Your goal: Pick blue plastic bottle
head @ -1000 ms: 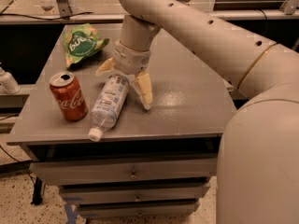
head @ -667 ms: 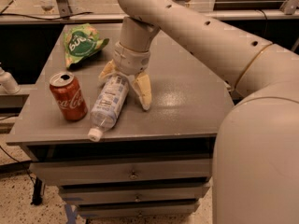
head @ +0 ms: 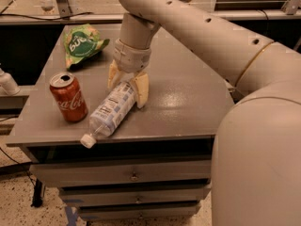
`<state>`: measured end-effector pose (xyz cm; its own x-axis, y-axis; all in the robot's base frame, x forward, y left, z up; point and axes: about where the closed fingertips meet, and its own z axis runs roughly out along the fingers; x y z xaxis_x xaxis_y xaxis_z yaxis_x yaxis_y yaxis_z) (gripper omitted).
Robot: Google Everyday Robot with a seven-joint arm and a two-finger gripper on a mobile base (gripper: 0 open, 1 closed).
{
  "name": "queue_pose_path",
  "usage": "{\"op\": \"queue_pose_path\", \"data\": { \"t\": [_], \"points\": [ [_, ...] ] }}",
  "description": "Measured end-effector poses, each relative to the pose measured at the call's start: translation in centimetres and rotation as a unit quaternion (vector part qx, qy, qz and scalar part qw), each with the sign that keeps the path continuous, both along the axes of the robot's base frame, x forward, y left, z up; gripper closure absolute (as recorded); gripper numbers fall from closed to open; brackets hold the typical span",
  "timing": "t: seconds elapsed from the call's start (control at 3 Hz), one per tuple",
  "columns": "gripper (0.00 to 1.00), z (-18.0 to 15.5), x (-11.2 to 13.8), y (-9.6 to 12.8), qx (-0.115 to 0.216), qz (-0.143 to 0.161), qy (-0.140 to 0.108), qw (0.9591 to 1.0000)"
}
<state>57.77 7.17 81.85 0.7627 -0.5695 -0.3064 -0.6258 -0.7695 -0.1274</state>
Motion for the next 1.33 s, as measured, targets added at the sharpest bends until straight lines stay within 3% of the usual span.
{"op": "queue_pose_path", "data": {
  "t": [0.33, 0.67, 1.0, 1.33],
  "points": [
    [0.86, 0.8, 0.0, 0.0, 0.000, 0.000, 0.000, 1.0000],
    [1.00, 0.9, 0.0, 0.0, 0.000, 0.000, 0.000, 1.0000],
    [1.00, 0.9, 0.0, 0.0, 0.000, 0.000, 0.000, 1.0000],
    [1.00, 4.2, 0.7, -0.2, -0.013, -0.036, -0.017, 0.9991]
  ]
}}
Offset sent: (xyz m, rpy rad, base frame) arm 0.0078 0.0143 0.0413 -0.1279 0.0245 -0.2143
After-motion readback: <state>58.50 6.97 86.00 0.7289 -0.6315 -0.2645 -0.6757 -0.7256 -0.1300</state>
